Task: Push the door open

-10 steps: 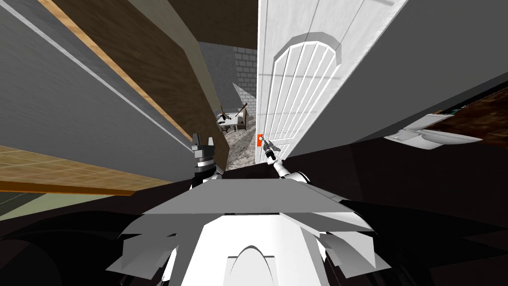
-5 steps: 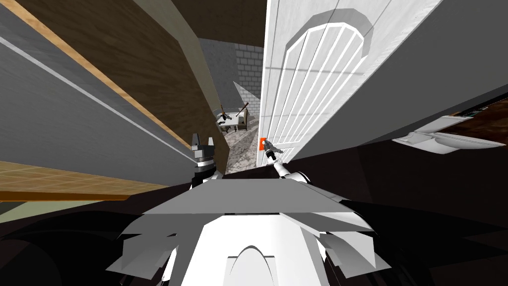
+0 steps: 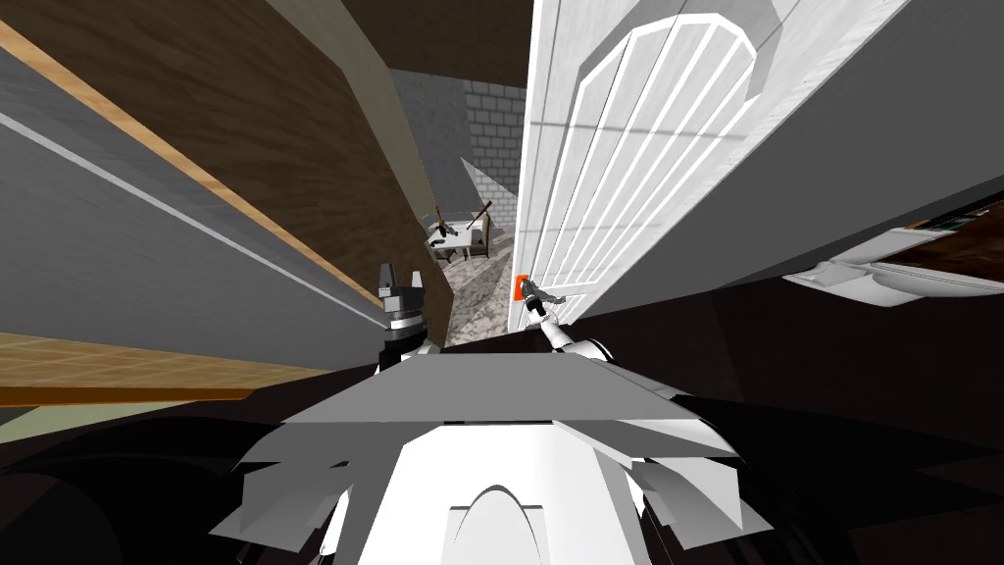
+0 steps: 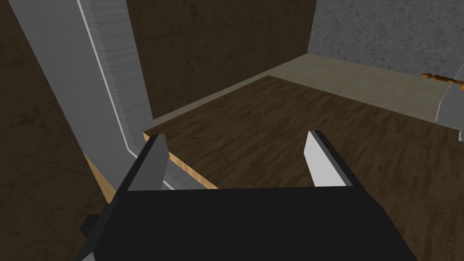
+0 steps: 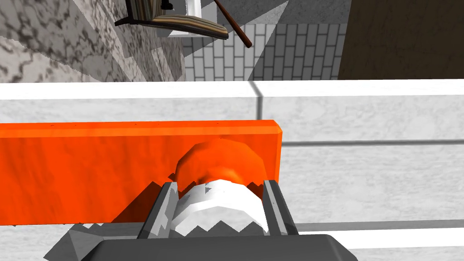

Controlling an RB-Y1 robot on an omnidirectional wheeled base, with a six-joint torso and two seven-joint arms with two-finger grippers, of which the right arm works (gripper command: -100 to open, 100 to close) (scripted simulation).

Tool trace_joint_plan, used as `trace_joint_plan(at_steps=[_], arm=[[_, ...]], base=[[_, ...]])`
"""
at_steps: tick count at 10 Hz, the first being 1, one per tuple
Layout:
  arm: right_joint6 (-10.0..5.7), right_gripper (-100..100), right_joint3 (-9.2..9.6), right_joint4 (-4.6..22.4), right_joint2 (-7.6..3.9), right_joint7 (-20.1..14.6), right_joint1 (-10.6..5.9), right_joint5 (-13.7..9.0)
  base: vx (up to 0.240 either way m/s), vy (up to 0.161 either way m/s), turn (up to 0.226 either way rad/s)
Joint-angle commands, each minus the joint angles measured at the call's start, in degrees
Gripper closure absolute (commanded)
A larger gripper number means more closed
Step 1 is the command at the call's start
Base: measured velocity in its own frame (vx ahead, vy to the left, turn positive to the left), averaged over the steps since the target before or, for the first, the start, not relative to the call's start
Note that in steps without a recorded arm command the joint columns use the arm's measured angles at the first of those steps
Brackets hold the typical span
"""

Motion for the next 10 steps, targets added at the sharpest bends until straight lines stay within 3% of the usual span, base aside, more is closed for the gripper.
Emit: trace_joint_plan(at_steps=[1,4,5,10], arm=[[0.05,100,0.04,0.1,0.05,0.0,0.12,0.0],[0.05,100,0.04,0.1,0.05,0.0,0.12,0.0],[0.14,100,-0.72,0.3,-0.23,0.3,0.25,-0.2],[0.17,100,-3.24,0.6,-1.03,1.3,0.37,-0.9]], base=[[-0.022,-0.005,0.003],[-0.007,-0.001,-0.002],[0.095,0.058,-0.032],[0.170,0.095,-0.050]])
